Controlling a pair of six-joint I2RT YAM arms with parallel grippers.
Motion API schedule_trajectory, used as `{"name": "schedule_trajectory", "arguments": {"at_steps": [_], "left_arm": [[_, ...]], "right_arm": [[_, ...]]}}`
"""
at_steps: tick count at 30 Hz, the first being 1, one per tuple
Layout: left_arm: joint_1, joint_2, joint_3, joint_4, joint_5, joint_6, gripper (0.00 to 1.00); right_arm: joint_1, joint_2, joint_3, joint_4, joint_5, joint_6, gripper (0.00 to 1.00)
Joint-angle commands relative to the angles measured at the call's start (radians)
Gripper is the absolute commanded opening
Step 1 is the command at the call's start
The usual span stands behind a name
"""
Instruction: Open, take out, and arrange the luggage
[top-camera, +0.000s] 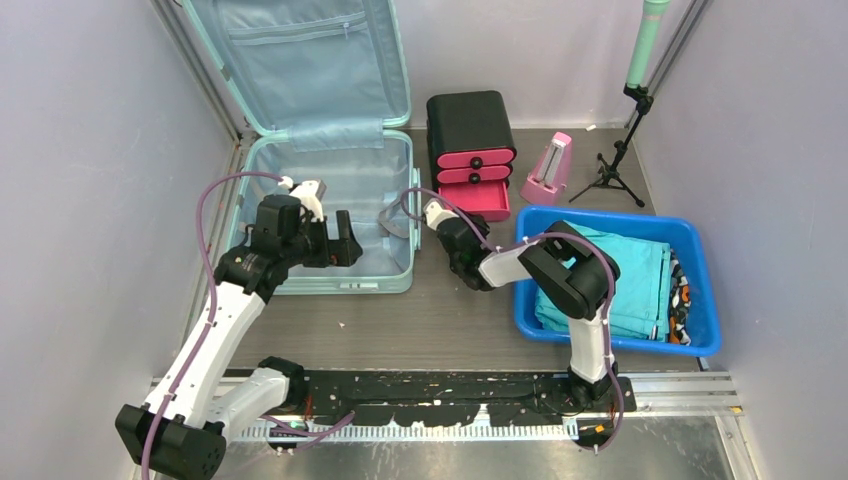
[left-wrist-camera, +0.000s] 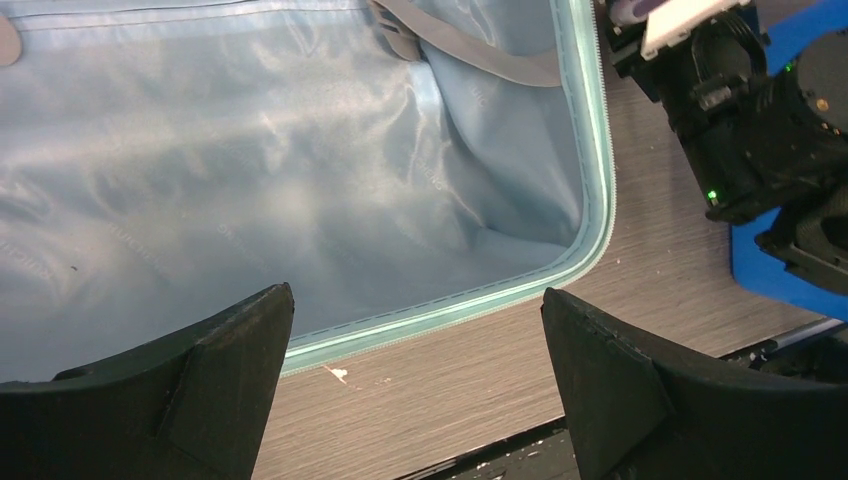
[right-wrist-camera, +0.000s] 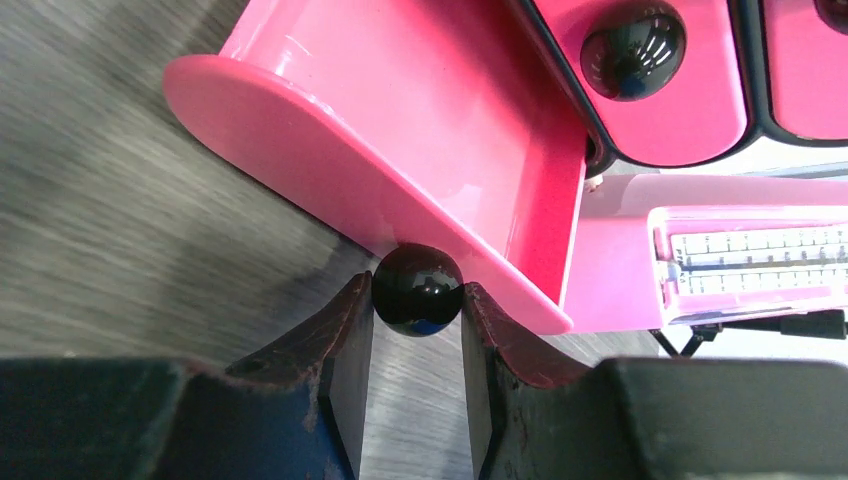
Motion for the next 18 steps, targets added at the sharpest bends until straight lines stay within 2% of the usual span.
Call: {"name": "schedule_trajectory", "arguments": {"at_steps": [1, 8, 11, 18], "left_arm": [[-0.003, -0.019, 0.007, 0.003, -0.062, 0.014, 0.98], [-0.003, -0.034, 0.005, -0.004, -0.203, -0.016, 0.98], [-0.003, -0.035, 0.007, -0.019, -0.276, -0.034, 0.98], [-0.002, -0.087, -0.029, 0.024, -0.436, -0.085, 0.99]], "right_arm": [[0.038, -0.065, -0.021, 0.064, 0.014, 0.096, 0.2], [0.064, -0.082, -0.041, 0.062, 0.021, 0.153, 0.23], [0.067, -0.118, -0.046, 0.05, 0.039, 0.178, 0.35], [0.106, -0.298, -0.086, -0.125, 0.015, 0.325, 0.62]]}}
